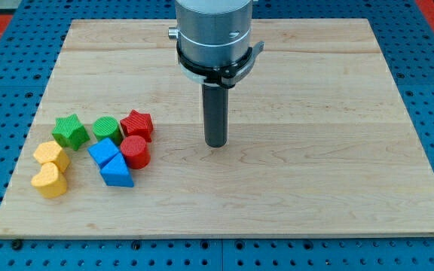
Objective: Point at the yellow hexagon
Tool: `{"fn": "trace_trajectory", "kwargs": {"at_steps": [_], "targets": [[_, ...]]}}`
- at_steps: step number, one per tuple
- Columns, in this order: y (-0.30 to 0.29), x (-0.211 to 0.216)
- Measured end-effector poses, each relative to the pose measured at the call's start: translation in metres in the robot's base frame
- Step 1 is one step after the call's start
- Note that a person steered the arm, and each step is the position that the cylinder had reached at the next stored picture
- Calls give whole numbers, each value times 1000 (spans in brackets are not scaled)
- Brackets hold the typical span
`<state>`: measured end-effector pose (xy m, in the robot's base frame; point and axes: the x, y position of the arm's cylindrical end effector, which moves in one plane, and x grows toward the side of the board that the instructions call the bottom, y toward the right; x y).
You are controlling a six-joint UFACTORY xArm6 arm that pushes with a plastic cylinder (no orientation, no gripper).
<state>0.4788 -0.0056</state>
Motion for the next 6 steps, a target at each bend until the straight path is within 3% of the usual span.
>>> {"fn": "trace_trajectory", "kwargs": {"at_steps": [2, 3, 4, 5, 6], "targets": [[0, 0], [5, 26], [2, 88], [-77, 135], [-173, 138]]}}
